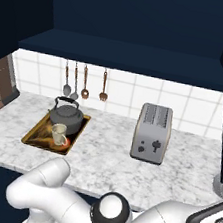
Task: Pick the kettle from the counter and place it on the tray. Then pick the mug from the cabinet and place it on the tray. Then close the cabinet doors.
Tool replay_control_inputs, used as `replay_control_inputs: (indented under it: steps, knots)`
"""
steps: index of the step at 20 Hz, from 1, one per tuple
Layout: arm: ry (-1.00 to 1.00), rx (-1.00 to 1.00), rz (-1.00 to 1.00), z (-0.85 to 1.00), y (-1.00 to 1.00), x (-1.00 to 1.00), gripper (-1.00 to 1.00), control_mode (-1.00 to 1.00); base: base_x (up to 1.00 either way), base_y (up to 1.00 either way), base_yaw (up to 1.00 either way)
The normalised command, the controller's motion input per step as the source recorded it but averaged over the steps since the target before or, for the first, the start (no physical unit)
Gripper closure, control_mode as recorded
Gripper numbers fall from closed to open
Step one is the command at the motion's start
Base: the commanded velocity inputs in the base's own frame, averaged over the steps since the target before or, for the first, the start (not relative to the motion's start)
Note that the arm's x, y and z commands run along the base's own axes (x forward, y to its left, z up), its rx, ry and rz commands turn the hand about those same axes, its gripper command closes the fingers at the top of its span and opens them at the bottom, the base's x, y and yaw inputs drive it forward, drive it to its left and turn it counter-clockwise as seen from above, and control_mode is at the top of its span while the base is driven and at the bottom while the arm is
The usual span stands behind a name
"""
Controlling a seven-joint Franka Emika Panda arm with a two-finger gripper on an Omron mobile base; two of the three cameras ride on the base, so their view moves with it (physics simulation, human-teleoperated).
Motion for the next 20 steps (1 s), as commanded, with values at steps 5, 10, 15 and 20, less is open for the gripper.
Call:
replay_control_inputs:
  steps: [5, 10, 15, 20]
  knots:
    - [0.00, 0.00, 0.00, 0.28, 0.06, 0.00, 1.00, -1.00, 0.00, 0.00, 0.00]
    - [0.00, -0.09, 0.05, 0.09, 0.46, 0.00, 1.00, -1.00, 0.00, 0.00, 0.00]
    - [0.00, -0.07, 0.03, 0.24, 0.48, -0.02, 1.00, -1.00, 0.00, 0.00, 0.00]
    - [0.00, 0.00, 0.00, 0.41, 0.37, 0.00, 1.00, -1.00, 0.00, 0.00, 0.00]
